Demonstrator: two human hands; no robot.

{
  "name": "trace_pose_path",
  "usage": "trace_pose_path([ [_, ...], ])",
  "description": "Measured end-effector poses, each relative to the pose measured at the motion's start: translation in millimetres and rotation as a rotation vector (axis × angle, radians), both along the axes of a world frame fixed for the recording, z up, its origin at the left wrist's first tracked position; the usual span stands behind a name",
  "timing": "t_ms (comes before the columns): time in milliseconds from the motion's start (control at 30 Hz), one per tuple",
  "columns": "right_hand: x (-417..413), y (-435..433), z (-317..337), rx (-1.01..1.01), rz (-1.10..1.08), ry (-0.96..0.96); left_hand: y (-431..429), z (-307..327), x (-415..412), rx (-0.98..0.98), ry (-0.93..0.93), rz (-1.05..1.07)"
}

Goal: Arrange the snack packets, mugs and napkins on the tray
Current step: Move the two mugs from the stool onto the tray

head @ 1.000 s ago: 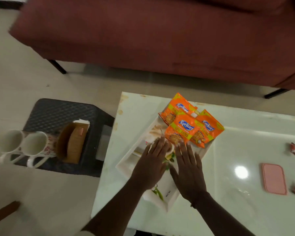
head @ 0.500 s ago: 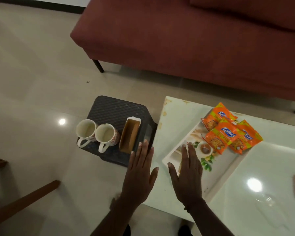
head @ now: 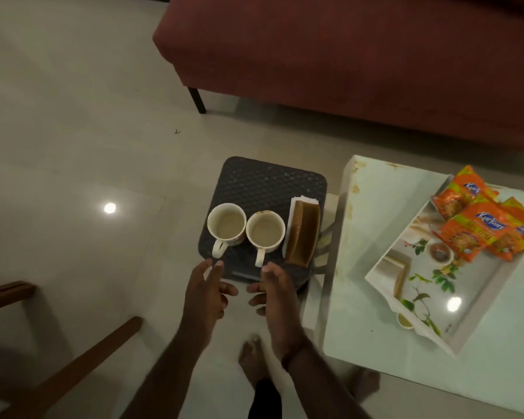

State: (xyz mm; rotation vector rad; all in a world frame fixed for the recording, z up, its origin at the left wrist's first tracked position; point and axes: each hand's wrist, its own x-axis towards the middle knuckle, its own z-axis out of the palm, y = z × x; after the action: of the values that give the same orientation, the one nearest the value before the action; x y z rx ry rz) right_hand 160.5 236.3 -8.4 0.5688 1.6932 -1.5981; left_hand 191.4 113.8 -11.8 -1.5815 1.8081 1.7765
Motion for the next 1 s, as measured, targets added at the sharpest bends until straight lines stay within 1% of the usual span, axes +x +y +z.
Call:
trace_pose_path([
  [67, -5.3, -7.4, -10.6, -0.002, 0.091, -0.062, -17.9, -10.2, -1.0, 0.001, 0.016, -0.111],
  [133, -10.8, -11.3, -20.5, 0.006, 0.129, -0.061, -28.4, -18.2, -4.3, 0.006, 0.051, -0.175],
  [233, -19.4, -14.0, -29.2, 0.046, 0.165, -0.034, -37.7, -24.8, -14.2, 0.025, 0.062, -0.198],
  [367, -29.6, -17.1, -37.1, 0.038, 0.191, -0.026, -41.3, -31.0, -27.7, 0.13, 0.055, -0.183],
  [433, -31.5, -19.5, -40.0, 0.037, 0.154, -0.011, -41.7, -33.4, -31.5, 0.158, 0.08, -0.19],
  [533, -25.1, -19.4, -37.3, 0.052, 0.065, 0.04, -39.8, -32.4, -26.0, 0.151, 0.104, -0.216],
  [700, 13.1, 0.1, -17.2, 0.032, -0.029, 0.031, -26.6, -14.0, 16.4, 0.113, 0.098, -0.281],
  [767, 26.2, 13.2, -8.4, 0.034, -0.075, 0.026, -19.0, -2.3, 35.2, 0.106, 0.116, -0.297],
  [867, 39.1, 42.5, 5.2, 0.021, -0.182, 0.007, -2.4, 22.4, 50.9, 0.149, 0.16, -0.303],
  [1000, 45.2, 96.7, 23.2, 0.04, -0.298, 0.092, 34.9, 57.7, 45.3, 0.24, 0.219, -0.353],
])
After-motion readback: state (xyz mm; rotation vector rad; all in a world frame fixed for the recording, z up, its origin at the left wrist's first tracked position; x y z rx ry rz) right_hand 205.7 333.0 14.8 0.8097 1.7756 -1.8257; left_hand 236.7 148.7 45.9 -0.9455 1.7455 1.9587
